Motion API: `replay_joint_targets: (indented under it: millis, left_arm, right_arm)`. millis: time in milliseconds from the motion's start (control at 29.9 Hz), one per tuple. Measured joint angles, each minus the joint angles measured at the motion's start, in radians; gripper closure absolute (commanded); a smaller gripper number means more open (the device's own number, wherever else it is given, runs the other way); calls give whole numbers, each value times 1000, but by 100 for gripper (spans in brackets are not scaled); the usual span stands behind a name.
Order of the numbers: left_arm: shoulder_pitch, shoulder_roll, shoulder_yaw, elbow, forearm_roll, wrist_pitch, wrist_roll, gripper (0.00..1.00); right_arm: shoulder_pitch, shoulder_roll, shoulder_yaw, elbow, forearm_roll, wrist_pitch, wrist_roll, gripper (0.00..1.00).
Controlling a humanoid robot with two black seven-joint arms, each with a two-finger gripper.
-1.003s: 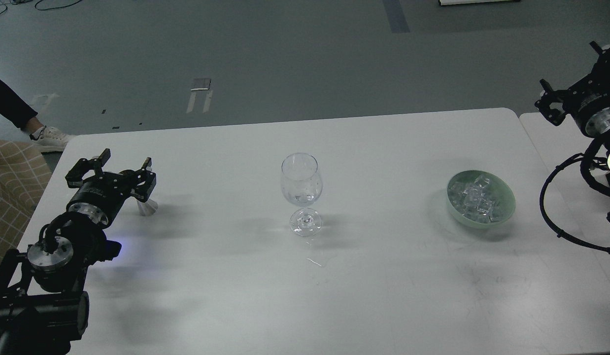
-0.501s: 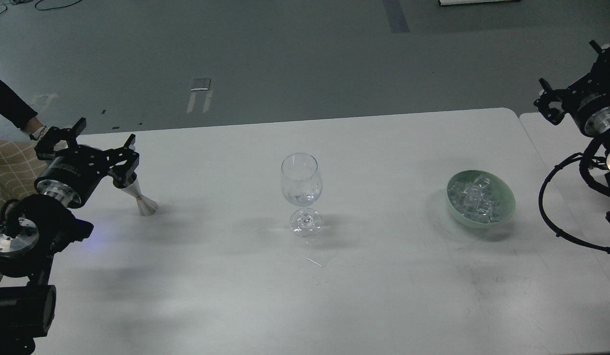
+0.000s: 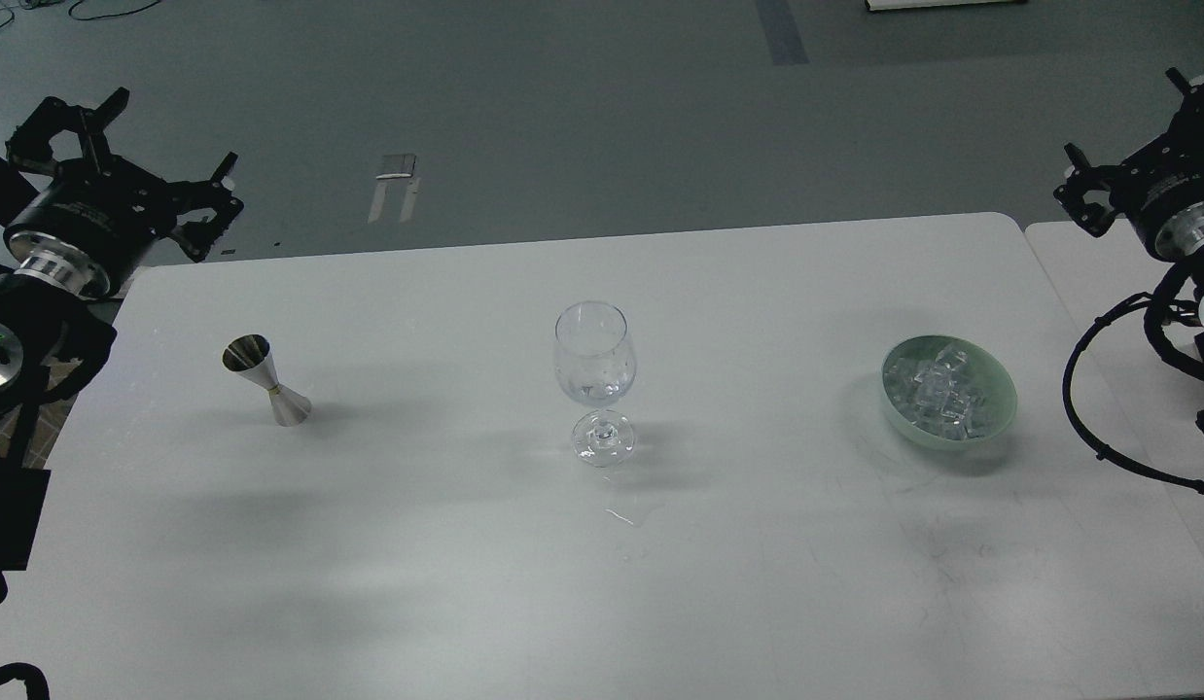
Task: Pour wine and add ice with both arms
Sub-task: 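Lift the open left gripper up away from the jigger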
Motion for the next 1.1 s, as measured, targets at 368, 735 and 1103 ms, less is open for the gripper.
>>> replay_joint_targets:
  millis: [368, 735, 1103]
  left_arm:
    - [-120, -24, 95, 89, 280, 2, -36, 12]
    - [-108, -43, 101, 172, 406, -15, -460, 8]
    - [-123, -86, 96, 286, 359, -105, -397, 2]
  right_arm:
    - [24, -21, -6, 9, 0, 3, -8, 0]
    - [15, -31, -9, 14, -10, 40, 0, 0]
    - [24, -151, -144, 141, -55, 62, 4, 0]
